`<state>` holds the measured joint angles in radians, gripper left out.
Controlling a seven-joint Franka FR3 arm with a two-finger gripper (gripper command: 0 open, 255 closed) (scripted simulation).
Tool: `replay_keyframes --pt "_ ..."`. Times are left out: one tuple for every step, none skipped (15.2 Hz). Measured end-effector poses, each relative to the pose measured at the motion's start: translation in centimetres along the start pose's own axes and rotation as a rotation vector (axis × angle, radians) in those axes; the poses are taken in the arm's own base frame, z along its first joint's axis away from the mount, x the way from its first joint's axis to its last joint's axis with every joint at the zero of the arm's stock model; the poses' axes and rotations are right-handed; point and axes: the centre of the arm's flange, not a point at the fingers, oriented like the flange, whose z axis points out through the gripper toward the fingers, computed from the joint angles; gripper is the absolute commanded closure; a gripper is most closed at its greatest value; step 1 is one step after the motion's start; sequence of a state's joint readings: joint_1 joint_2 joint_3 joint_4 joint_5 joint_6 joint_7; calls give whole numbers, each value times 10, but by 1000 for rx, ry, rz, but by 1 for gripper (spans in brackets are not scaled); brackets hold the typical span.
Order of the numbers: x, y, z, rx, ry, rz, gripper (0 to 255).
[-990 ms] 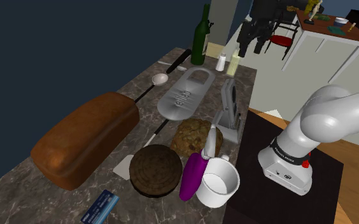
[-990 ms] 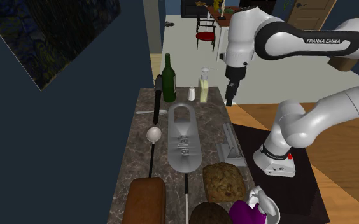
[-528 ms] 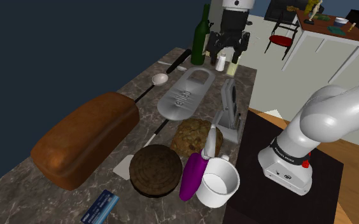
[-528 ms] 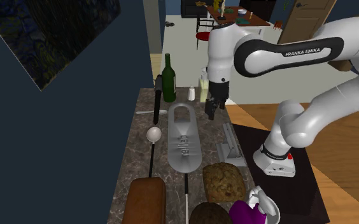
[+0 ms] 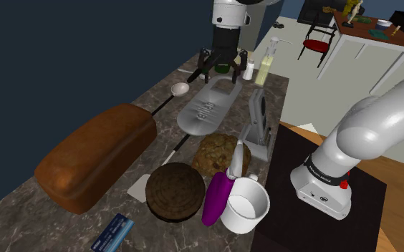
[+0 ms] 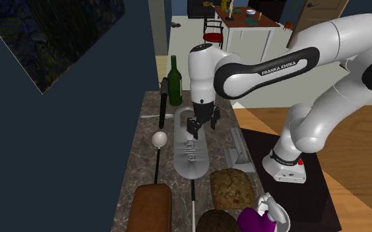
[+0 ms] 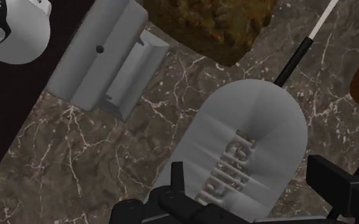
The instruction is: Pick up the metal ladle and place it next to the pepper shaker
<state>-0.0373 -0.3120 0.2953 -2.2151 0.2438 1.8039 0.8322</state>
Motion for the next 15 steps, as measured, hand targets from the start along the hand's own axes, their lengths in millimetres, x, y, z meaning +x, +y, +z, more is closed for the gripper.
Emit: replay_keyframes --pt "7 -12 4 1 -3 32 0" --pt "14 -23 10 2 -7 64 0" --pt "18 -36 15 3 -11 95 0" --pt "25 -46 21 4 -14 127 0" --pt "31 -55 28 4 -18 159 0" --pt "39 -66 31 5 -22 190 0" --pt "46 -75 36 6 -25 223 0" --pt "53 -83 42 7 -28 254 0" --pt "60 -92 45 7 -32 286 0" --pt "65 -103 52 8 -36 317 0" --pt "74 -111 57 9 -39 349 0" --pt "82 -118 64 10 -43 381 0" --pt "91 -130 69 11 -46 412 0" --pt "100 -138 74 12 -50 444 0" --pt "112 -144 78 12 -54 477 0"
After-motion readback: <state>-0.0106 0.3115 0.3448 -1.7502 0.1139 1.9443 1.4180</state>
